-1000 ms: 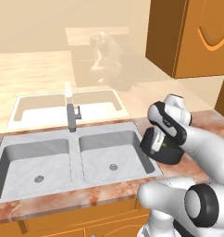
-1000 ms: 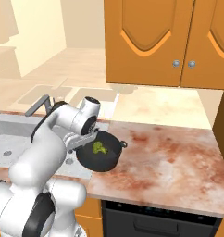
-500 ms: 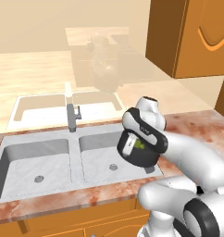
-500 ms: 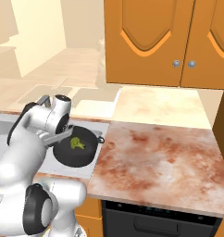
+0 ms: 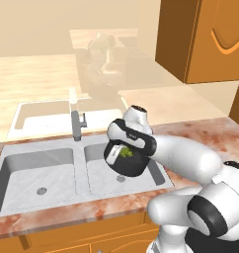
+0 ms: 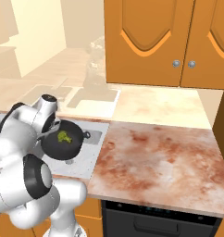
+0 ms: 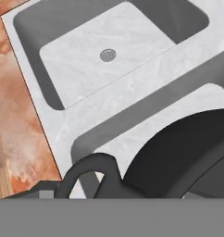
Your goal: Dump the broccoli from the pot into the sink. Then turn on the water and wash the broccoli. Then turn off the water and put the broccoli back in the pot.
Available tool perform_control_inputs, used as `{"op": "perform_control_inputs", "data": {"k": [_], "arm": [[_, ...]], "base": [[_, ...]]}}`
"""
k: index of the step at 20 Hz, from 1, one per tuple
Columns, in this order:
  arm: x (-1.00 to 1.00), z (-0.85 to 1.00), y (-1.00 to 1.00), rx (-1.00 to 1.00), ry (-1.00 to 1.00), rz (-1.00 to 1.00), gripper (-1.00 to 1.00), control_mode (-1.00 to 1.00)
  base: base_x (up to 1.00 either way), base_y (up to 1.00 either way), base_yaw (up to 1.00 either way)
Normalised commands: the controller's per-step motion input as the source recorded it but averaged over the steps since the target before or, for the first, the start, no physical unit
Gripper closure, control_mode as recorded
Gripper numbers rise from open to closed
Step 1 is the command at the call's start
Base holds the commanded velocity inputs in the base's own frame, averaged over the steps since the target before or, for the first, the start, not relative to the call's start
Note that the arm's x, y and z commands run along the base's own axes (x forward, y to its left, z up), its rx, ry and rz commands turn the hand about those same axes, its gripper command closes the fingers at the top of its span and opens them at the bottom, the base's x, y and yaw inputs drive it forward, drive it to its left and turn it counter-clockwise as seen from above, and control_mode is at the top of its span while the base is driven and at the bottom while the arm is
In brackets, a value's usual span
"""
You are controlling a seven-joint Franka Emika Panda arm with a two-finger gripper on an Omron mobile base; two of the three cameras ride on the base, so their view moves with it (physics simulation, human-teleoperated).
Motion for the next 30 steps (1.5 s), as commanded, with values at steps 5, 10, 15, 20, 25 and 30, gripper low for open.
{"op": "perform_control_inputs", "data": {"k": [5, 10, 15, 20, 25, 30], "arm": [[0.17, 0.24, 0.27, 0.17, -0.02, 0.0, 1.0, -1.0], [0.1, 0.21, 0.01, 0.23, -0.04, 0.0, 1.0, -1.0], [0.2, 0.03, 0.01, 0.2, -0.06, 0.0, 1.0, -1.0], [0.13, 0.0, 0.0, 0.18, -0.08, 0.03, 1.0, -1.0], [0.06, 0.0, 0.0, 0.19, -0.12, 0.04, 1.0, -1.0], [0.18, 0.06, 0.0, 0.2, -0.06, 0.01, 1.0, -1.0]], "base": [[0.0, 0.0, 0.0], [0.0, 0.0, 0.0], [0.0, 0.0, 0.0], [0.0, 0.0, 0.0], [0.0, 0.0, 0.0], [0.0, 0.0, 0.0]]}}
